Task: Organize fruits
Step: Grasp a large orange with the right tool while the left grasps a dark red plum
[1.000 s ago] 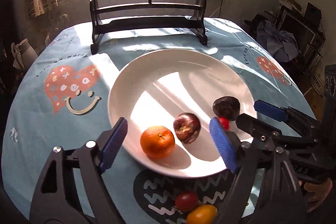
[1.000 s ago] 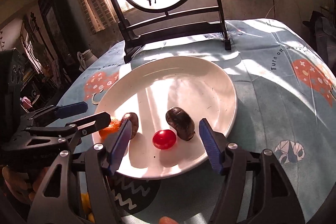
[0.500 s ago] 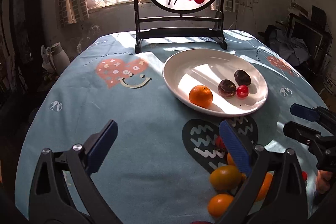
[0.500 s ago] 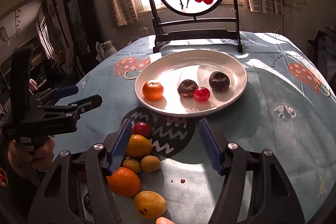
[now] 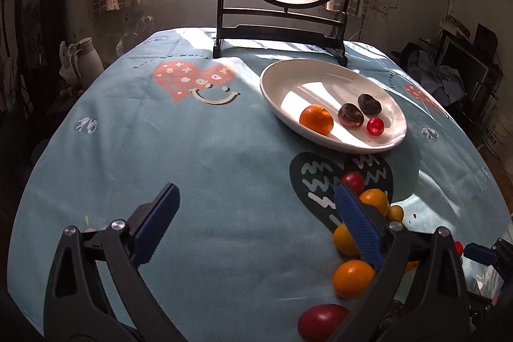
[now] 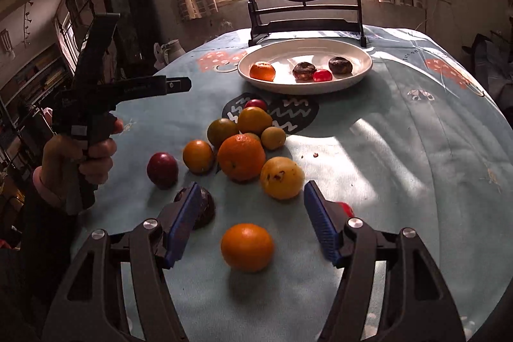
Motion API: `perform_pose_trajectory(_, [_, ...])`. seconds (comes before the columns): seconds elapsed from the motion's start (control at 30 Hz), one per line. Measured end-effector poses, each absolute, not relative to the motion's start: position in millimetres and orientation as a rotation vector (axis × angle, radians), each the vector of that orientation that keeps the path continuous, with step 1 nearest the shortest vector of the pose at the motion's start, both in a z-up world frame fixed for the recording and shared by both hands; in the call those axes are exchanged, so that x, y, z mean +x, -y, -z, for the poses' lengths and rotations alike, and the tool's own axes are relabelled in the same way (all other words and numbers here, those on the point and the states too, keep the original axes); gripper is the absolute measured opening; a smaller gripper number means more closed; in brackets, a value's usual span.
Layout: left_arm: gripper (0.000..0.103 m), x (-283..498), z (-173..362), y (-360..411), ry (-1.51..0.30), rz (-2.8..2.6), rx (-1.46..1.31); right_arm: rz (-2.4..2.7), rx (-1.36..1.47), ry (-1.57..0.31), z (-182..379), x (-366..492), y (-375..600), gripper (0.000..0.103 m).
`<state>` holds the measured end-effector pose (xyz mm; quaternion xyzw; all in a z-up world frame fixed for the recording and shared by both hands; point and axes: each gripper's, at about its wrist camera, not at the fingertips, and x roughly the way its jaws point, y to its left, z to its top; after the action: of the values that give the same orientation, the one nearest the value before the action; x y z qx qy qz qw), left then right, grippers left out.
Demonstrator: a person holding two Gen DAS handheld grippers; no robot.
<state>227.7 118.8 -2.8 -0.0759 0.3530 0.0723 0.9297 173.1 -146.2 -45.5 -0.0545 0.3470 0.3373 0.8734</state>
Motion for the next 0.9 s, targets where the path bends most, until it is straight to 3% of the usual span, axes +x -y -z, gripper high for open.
perform_pose_trajectory(0.53, [0.099, 224.9, 9.6, -119.2, -0.745, -0.154, -0.146, -0.632, -0.281, -0.723, 69.5, 153.6, 130.4, 0.067])
perform_pose_trajectory(0.77, [0.099, 226.6, 13.0, -128.0, -0.767, -0.171, -0.182, -0.628, -0.288, -0.774, 76.4, 159.0, 128.5, 0.042])
perform_pose_trajectory(0.9, [0.099, 222.1, 14.1, -133.4, -0.768, -0.161, -0.21, -0.65, -0.211, -0.795, 75.7, 165.5, 136.1, 0.04])
